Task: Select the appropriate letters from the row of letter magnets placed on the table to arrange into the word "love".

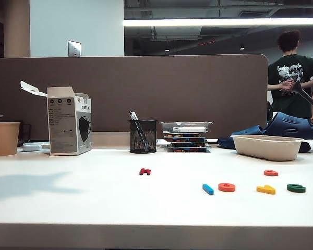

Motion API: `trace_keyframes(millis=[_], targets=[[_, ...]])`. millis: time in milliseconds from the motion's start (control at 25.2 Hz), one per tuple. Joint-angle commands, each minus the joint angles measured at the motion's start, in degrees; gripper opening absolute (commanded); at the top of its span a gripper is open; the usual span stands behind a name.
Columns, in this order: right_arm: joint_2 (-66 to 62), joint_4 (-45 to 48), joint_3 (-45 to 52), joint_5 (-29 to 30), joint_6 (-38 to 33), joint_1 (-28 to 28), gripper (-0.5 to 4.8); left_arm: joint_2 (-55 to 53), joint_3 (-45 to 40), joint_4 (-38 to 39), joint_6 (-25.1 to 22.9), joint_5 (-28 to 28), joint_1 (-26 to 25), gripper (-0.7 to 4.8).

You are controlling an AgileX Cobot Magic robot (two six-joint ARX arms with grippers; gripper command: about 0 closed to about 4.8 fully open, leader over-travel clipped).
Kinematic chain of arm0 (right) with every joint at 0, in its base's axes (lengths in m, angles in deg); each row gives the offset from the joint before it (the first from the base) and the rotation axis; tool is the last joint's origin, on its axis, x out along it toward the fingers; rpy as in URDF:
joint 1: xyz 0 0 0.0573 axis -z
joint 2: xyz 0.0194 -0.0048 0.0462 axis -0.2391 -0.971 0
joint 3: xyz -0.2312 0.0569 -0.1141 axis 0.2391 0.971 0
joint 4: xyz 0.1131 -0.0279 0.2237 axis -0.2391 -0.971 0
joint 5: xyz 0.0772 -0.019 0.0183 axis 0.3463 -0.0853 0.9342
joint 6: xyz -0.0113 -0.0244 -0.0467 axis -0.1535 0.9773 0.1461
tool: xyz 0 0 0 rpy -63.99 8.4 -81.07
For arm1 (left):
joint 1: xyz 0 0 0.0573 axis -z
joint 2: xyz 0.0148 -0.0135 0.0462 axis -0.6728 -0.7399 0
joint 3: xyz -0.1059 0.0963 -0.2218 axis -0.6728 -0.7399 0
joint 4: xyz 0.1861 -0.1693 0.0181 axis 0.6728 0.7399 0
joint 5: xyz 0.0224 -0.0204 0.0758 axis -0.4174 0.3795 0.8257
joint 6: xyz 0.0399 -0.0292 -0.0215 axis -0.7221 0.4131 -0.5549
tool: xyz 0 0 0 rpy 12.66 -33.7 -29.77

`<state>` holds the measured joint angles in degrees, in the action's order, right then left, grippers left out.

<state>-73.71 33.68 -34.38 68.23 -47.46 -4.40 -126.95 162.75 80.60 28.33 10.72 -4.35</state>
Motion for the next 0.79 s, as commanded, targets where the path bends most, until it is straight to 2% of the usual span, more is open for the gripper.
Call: trace_keyframes(millis=[40,159,317,396,515,674,793], targets=[[4.31,2.10,3.56,5.29,0.13,2.19,-0.05,1.09,4.22,-0.02,-6.95,-4.44,-11.76,-0.05],[9.44,3.45,8.20,5.44,0.13,2.58,-0.05,3.48,4.98,0.81,-7.98,-5.99,-22.91,-0.05],[17.00,6.05,15.04,5.44,0.09,2.51,-0.05,8.00,4.61,6.34,-8.20,-11.28,-33.51,-0.05],[21.81,9.09,19.67,5.66,-0.42,1.81,-0.05,12.41,1.25,7.02,-9.68,-13.60,-37.22,-0.05],[25.57,11.50,24.20,5.66,-0.55,0.85,-0.05,18.40,-5.27,6.36,-9.77,-14.67,-37.46,-0.05],[30.56,14.67,30.75,7.93,-3.80,-0.63,-0.05,29.83,-18.43,5.55,-9.70,-18.14,-36.96,-0.05],[34.36,16.76,36.09,7.74,-3.02,-2.62,-0.05,40.39,-30.86,1.55,-6.58,-19.87,-36.98,-0.05]])
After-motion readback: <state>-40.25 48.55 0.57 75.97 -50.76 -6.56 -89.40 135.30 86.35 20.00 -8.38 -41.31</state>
